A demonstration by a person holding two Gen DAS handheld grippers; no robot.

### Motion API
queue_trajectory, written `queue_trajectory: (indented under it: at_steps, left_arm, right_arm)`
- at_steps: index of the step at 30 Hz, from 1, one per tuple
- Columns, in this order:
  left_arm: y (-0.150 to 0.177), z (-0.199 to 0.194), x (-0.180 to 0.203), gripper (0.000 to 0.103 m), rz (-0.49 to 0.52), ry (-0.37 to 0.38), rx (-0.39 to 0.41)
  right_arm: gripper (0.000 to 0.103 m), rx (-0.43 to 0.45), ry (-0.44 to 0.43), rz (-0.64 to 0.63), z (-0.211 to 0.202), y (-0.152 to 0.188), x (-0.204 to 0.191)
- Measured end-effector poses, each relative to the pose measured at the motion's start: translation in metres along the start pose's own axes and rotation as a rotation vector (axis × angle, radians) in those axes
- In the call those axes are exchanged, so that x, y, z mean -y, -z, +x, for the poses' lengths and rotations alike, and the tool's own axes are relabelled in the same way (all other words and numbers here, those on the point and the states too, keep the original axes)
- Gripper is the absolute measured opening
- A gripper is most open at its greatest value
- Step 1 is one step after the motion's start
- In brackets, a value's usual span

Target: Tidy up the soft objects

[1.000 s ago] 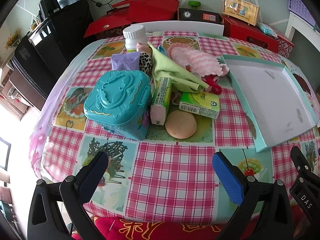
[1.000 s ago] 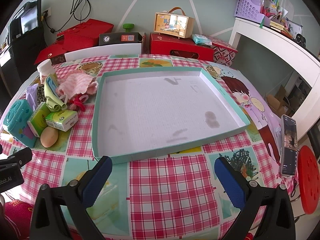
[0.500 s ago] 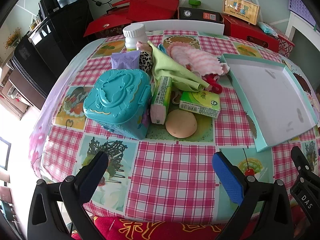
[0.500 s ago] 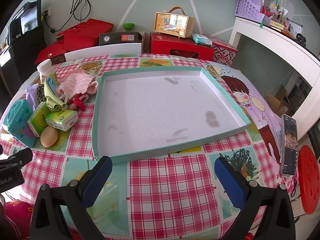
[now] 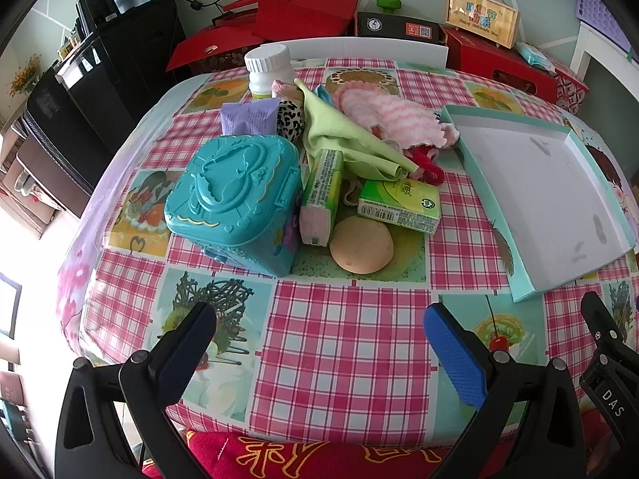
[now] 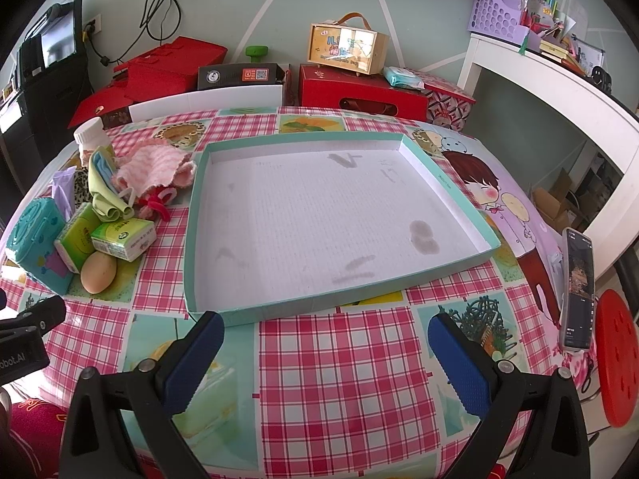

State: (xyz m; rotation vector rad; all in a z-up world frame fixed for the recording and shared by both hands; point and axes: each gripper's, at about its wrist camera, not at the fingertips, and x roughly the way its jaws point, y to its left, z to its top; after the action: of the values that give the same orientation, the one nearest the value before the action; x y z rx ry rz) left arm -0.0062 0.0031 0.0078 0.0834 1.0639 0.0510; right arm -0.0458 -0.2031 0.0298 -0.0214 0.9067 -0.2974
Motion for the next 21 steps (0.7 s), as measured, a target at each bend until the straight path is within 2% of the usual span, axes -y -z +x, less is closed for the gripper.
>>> queue_trajectory:
  at_steps: [21]
  left_arm:
    - [-0.0046,-0.0049,-0.0026,0.103,-0.024,0.014,-0.004]
  right_arm:
    - [0.103,0.01,-0.016,0.004,-0.0019,0.0009,0.0011]
